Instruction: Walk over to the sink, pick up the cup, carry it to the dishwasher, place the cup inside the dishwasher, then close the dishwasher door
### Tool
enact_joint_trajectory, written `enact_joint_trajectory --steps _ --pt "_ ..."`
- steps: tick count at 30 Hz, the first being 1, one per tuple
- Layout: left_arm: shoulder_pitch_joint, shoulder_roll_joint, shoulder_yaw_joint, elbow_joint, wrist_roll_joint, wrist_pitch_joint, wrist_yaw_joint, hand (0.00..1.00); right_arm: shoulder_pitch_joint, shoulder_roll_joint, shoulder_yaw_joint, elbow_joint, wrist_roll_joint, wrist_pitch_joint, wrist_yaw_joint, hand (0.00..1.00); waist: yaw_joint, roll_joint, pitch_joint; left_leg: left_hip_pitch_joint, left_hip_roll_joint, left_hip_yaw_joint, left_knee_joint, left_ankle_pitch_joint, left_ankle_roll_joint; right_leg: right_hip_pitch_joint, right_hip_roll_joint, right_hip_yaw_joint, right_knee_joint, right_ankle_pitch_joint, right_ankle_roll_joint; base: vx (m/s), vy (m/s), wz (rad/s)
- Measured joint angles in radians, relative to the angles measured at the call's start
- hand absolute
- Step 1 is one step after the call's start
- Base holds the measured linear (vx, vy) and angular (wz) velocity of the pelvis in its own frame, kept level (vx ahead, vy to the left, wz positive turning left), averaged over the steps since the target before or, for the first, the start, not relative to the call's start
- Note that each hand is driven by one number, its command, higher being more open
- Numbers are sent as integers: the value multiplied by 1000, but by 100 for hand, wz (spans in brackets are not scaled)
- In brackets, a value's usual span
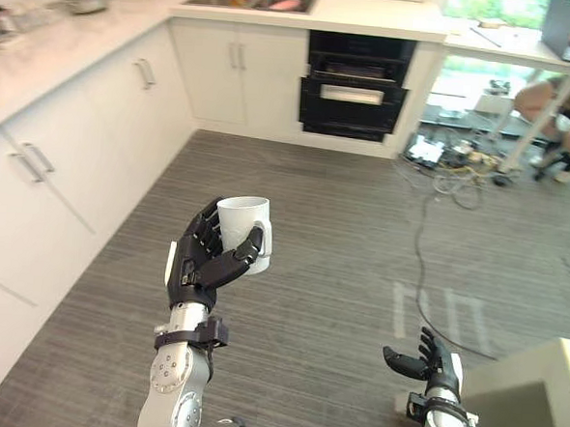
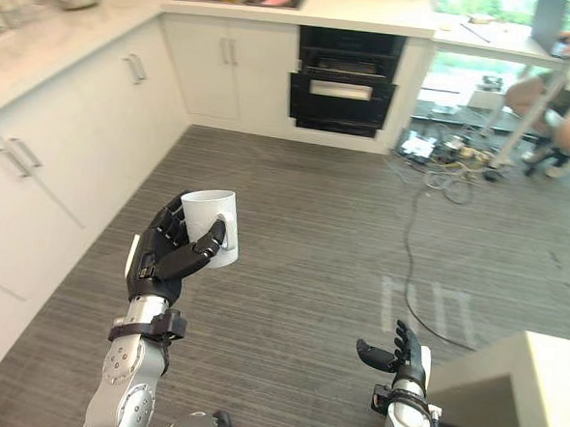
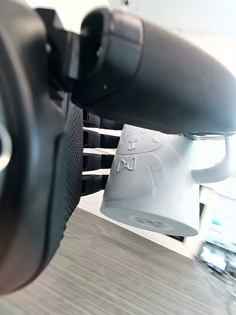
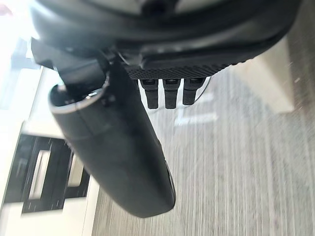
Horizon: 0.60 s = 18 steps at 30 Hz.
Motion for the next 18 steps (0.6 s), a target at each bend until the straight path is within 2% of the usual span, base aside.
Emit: enact_joint_trajectory --steps 1,2,4,5,6,7,8,9,12,13,14,15,16,17,18 --pt "0 2 1 -11 0 0 0 30 -2 3 0 -7 -1 0 0 90 0 -2 1 -8 -11 -3 15 -15 9 -8 -17 -2 22 -12 11 140 361 32" --pt "0 6 7 -35 1 -1 0 30 -7 10 0 -15 -2 0 3 90 4 -5 3 -20 -41 -3 54 -59 27 -32 -65 2 103 -47 32 107 257 19" --pt "1 5 12 -50 1 -2 -1 30 -9 11 1 -15 -5 3 9 90 3 -15 10 -18 -69 -4 80 -99 47 -79 -123 21 245 -70 24 163 250 20" --pt "0 6 16 -51 2 -1 -1 30 -9 14 1 -15 -11 13 14 90 -5 -23 17 -3 -95 -16 81 -120 69 -150 -161 76 425 -57 -30 269 306 51" --pt "0 14 17 -52 3 -2 -1 30 -7 24 1 -12 -15 22 14 90 -23 -31 36 36 -116 -49 72 -131 91 -213 -158 203 586 -42 -65 249 234 65" --pt "1 21 13 -51 3 -1 -1 30 -2 31 1 -11 -21 25 15 90 -36 -35 41 56 -120 -66 67 -141 98 -234 -129 262 633 -66 -51 307 169 76" --pt "0 32 9 -50 4 -2 -1 30 7 37 1 -11 -24 25 16 90 -41 -39 44 88 -123 -92 46 -152 102 -280 -66 322 664 -107 -52 350 101 57" --pt "-1 39 10 -50 5 -4 0 30 8 38 1 -11 -27 24 16 90 -41 -40 46 116 -129 -105 18 -154 98 -322 -24 333 651 -125 -57 363 95 52" --pt "-4 48 -3 -45 6 -5 1 30 8 31 0 -20 -31 22 12 90 -52 -41 56 224 -164 -153 -79 -153 72 -434 73 332 462 -121 -55 458 79 64" --pt "-10 48 -16 -40 6 -5 1 30 8 29 1 -22 -32 23 12 90 -71 -34 60 267 -168 -194 -109 -162 60 -458 106 336 335 -74 -57 523 33 91" --pt "-12 48 -23 -39 6 -6 2 30 8 29 1 -25 -32 24 12 90 -79 -30 59 285 -169 -218 -125 -168 50 -463 123 346 275 -10 -66 583 5 123" --pt "-16 47 -39 -38 8 -7 2 30 22 28 2 -52 -41 28 12 90 -91 -25 55 318 -167 -259 -149 -182 26 -454 148 362 223 132 -80 756 -21 86" --pt "-20 31 -55 -27 14 -10 1 30 24 10 3 -88 -50 32 13 90 -75 15 54 325 -124 -289 -128 -198 7 -447 173 350 263 93 -118 640 -20 61" --pt "-21 24 -58 -27 16 -11 1 30 22 10 8 -112 -56 32 13 90 -67 18 57 320 -115 -297 -96 -197 5 -444 177 342 284 71 -125 748 -75 20" --pt "-28 20 -63 -13 15 -10 2 30 26 10 21 -163 -63 32 13 90 -65 26 61 291 -88 -303 29 -184 -15 -421 185 306 319 58 -131 581 -94 51"
